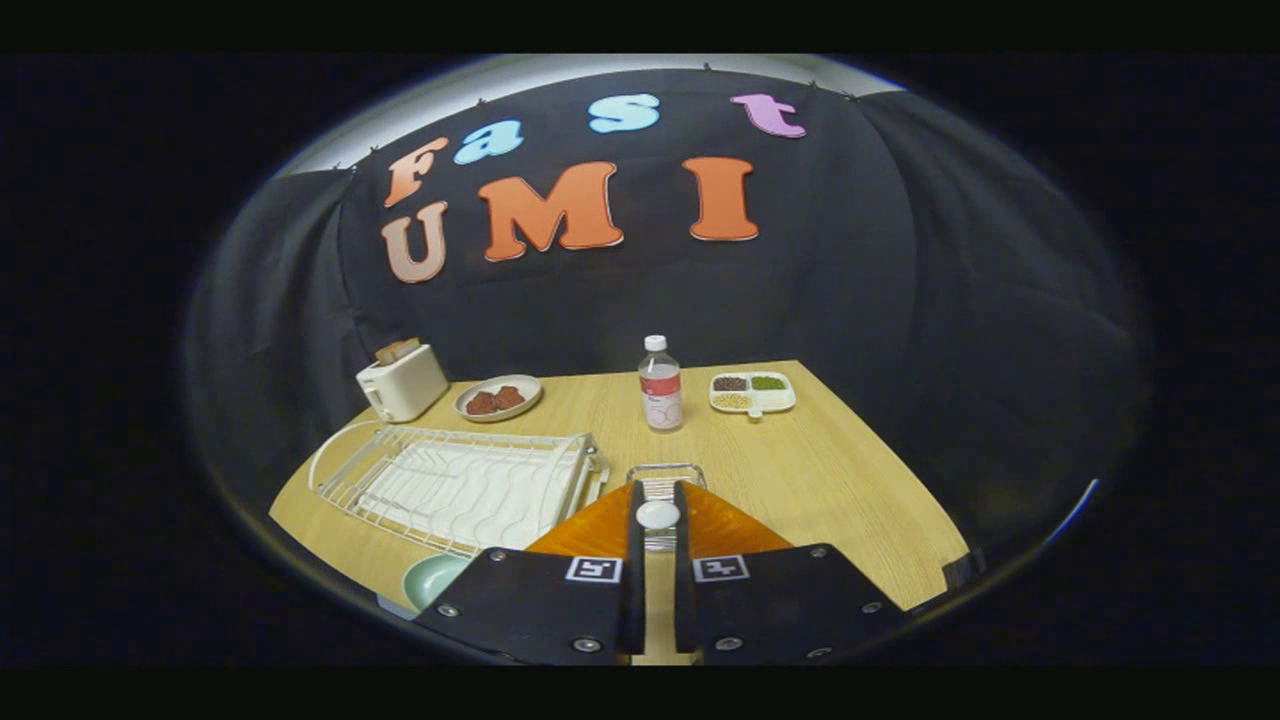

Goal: Take the plate from the dish rack, then take the spoon from the basket and place it into the plate.

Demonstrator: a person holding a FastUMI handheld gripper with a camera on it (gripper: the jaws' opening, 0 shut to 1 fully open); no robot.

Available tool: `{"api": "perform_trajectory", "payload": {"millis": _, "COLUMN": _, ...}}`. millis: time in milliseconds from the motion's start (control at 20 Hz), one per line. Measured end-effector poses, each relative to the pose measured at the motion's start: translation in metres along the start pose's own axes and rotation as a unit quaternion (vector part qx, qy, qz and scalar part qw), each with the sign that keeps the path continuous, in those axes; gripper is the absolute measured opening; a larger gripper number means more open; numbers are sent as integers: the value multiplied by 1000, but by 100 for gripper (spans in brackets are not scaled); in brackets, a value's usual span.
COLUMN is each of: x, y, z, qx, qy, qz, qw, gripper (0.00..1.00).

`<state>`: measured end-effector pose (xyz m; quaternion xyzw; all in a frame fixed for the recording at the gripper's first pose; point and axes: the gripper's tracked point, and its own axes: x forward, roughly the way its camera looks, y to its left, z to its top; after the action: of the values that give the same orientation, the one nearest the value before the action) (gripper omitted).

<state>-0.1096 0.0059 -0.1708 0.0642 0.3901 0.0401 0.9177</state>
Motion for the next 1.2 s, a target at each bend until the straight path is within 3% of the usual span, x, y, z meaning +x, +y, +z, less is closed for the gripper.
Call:
{"api": "perform_trajectory", "payload": {"millis": 200, "x": -34, "y": 20, "z": 3, "qx": 12, "qy": 8, "qz": 46, "qw": 999, "gripper": 11}}
{"api": "perform_trajectory", "payload": {"millis": 550, "x": -71, "y": 68, "z": -30, "qx": -3, "qy": 63, "qz": 148, "qw": 987, "gripper": 12}}
{"api": "perform_trajectory", "payload": {"millis": 700, "x": -67, "y": 83, "z": -49, "qx": -31, "qy": 81, "qz": 177, "qw": 980, "gripper": 11}}
{"api": "perform_trajectory", "payload": {"millis": 900, "x": -52, "y": 110, "z": -80, "qx": -16, "qy": 110, "qz": 219, "qw": 969, "gripper": 11}}
{"api": "perform_trajectory", "payload": {"millis": 1200, "x": -19, "y": 130, "z": -114, "qx": -34, "qy": 119, "qz": 240, "qw": 963, "gripper": 11}}
